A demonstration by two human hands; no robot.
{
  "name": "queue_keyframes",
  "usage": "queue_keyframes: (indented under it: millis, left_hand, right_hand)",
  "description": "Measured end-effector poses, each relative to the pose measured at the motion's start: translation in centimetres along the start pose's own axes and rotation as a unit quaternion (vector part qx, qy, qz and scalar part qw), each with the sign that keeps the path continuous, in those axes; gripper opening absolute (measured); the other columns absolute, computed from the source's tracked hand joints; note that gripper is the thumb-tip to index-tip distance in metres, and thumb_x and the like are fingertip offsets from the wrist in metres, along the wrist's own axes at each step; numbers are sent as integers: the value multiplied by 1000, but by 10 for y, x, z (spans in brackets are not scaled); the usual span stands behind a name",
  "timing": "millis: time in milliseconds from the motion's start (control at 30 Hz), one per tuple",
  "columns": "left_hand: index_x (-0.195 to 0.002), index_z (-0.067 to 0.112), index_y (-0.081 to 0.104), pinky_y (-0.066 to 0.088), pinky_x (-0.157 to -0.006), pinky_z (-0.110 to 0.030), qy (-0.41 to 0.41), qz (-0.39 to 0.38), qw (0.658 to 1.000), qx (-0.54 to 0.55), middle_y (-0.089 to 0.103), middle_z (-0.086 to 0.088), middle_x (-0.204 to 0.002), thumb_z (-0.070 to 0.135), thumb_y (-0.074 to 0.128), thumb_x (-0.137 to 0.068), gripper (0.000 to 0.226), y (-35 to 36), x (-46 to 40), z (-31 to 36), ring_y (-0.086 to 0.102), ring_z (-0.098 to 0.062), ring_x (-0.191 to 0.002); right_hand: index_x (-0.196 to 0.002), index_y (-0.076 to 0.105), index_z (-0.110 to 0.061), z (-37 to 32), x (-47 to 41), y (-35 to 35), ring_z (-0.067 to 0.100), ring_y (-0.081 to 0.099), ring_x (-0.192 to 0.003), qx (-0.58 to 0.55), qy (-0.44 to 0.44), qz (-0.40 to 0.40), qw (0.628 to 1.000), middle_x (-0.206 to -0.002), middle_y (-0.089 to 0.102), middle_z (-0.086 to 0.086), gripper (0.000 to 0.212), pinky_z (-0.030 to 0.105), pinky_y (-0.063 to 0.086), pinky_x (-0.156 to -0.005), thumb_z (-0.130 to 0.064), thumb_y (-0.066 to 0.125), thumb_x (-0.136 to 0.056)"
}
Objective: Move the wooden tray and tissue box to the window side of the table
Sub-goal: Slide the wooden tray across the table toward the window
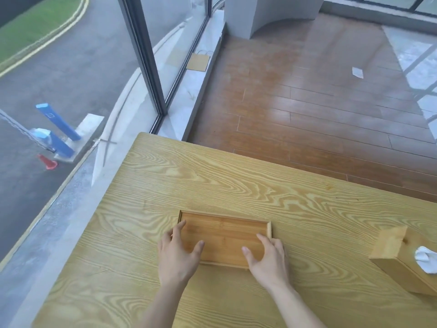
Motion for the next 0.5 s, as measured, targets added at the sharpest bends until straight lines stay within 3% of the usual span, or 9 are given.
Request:
queue_keyframes:
  millis: [500]
  left_hand:
    - [-136, 30, 51, 40, -103, -43, -148, 172, 971, 73, 53, -14, -128, 45, 73, -80, 62, -101, -12, -96, 44, -31, -127]
  right_hand:
    - [-150, 51, -27, -191, -9, 62, 25, 44, -135, 96, -208, -36, 973, -143, 49, 5, 66, 38, 42, -108, -58, 63, -94]
Point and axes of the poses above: each hand's wrist, its own x-axis away from the middle knuckle, its own y-axis out of the palm, z = x × y, the point moved 1 cm from there along -x, towards the middle knuckle
